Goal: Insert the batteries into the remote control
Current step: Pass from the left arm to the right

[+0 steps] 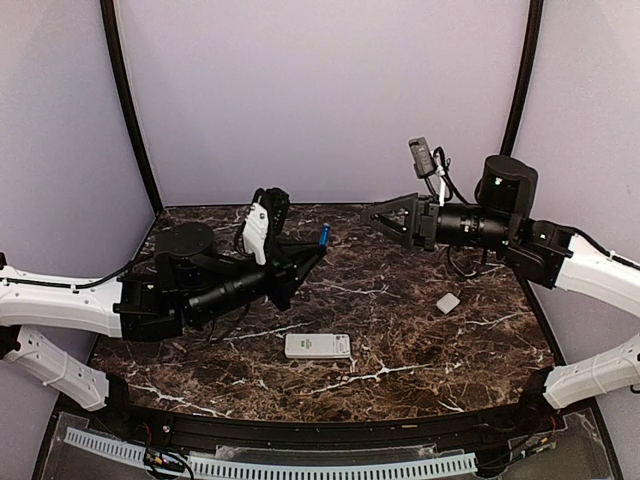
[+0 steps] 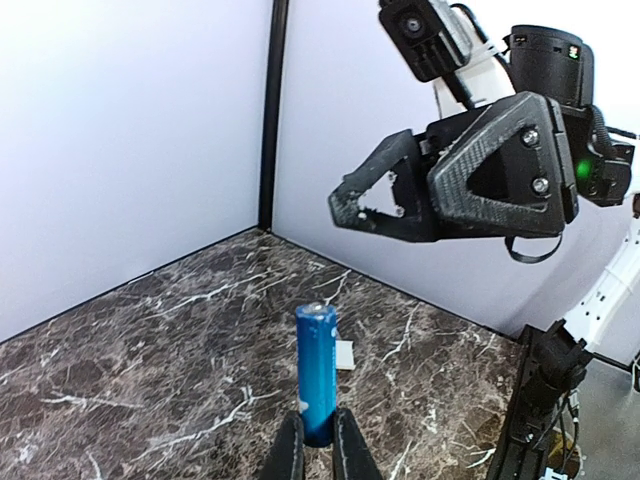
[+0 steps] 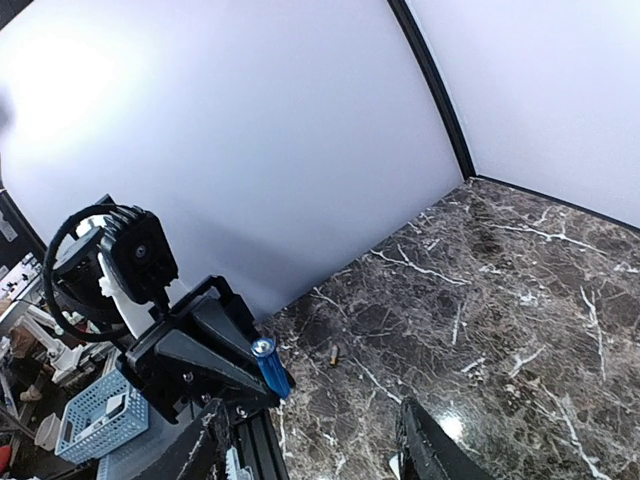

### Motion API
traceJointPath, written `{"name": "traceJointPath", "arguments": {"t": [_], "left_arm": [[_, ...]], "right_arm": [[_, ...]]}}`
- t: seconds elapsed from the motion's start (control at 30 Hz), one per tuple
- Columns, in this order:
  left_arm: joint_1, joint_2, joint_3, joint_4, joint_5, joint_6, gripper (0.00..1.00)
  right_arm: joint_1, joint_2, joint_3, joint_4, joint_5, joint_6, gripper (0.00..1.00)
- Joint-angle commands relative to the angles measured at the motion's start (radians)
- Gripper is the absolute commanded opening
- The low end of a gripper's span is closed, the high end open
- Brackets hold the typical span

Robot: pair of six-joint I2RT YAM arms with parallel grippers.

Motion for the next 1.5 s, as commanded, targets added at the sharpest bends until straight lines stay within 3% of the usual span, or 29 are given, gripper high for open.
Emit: {"name": "traceJointPath", "arguments": {"t": [0.0, 0.27, 0.67, 1.17, 1.27, 1.33, 1.37, 1.47], "left_arm": [[-0.005, 0.021, 0.010, 0.138, 0.108, 0.048, 0.00], [-0.007, 0.032, 0.003, 0.176, 0.110, 0.050, 0.00], [-0.007, 0.028, -0.010, 0.172, 0.096, 0.054, 0.00], [-0.007, 0.031, -0.014, 0.167, 0.095, 0.062, 0.00], [-0.007, 0.028, -0.022, 0.171, 0.095, 0.061, 0.00], [-0.007, 0.024, -0.026, 0.164, 0.092, 0.061, 0.17], [-0.007, 0.019, -0.029, 0.151, 0.089, 0.060, 0.38], [-0.007, -0.007, -0.046, 0.121, 0.086, 0.068, 0.68]], "right_arm": [[0.058, 0.005, 0.010, 0.088, 0.040, 0.055, 0.53], [0.135, 0.066, 0.040, 0.102, 0.095, 0.041, 0.46], [0.155, 0.133, 0.096, 0.089, 0.086, 0.013, 0.37], [0.157, 0.146, 0.107, 0.055, 0.056, -0.009, 0.02], [0.158, 0.140, 0.113, 0.034, 0.054, -0.012, 0.00], [0.156, 0.134, 0.120, 0.012, 0.056, -0.012, 0.00], [0.153, 0.130, 0.126, -0.004, 0.058, -0.014, 0.00], [0.137, 0.129, 0.155, -0.095, 0.086, -0.006, 0.00]]}}
